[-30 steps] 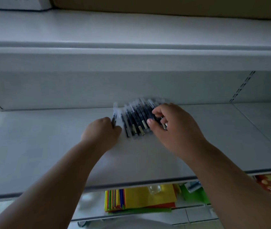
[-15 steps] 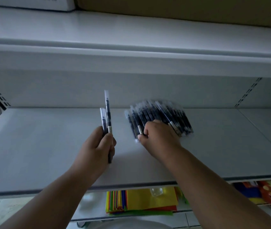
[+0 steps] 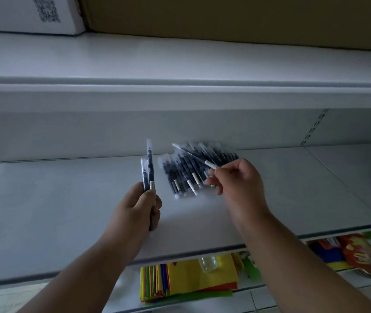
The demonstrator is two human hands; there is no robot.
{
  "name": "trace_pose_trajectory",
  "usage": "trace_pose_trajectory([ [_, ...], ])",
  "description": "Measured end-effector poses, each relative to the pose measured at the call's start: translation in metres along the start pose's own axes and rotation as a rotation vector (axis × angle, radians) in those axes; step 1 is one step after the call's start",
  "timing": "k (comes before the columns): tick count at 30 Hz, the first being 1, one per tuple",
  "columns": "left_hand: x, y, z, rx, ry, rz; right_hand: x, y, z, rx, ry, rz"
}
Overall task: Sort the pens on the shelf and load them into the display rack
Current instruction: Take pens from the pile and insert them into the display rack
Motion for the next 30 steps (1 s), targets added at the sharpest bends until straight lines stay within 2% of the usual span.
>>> trace_pose_trajectory([
  [2,0.0,0.002,-0.017,0.016,-0.035,0.0,0.002,-0.01,0.017,-0.132,0.032,0.013],
  [7,0.003,0.008,-0.073,0.072,-0.111,0.018,0.014,-0.03,0.078,-0.238,0.123,0.024],
  [14,0.035,0.016,-0.183,0.145,-0.287,0.047,0.043,-0.053,0.181,-0.533,0.176,-0.038],
  [20,0.086,0.017,-0.313,0.146,-0.422,0.05,0.077,-0.091,0.306,-0.499,0.224,0.021],
  [26,0.146,0.016,-0.459,0.11,-0.603,0.053,0.108,-0.117,0.458,-0.487,0.375,0.027],
  [30,0.166,0.013,-0.532,0.09,-0.649,0.048,0.115,-0.125,0.533,-0.498,0.433,0.013],
])
Point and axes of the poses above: each hand's wrist, its own x-axis away from the middle knuckle, its own z-axis out of the back of the hand, y = z × x, the point moved 8 cm from there along -x, towards the middle knuckle, and after that the axes turned 10 degrees about -x, right-handed, at the moved point
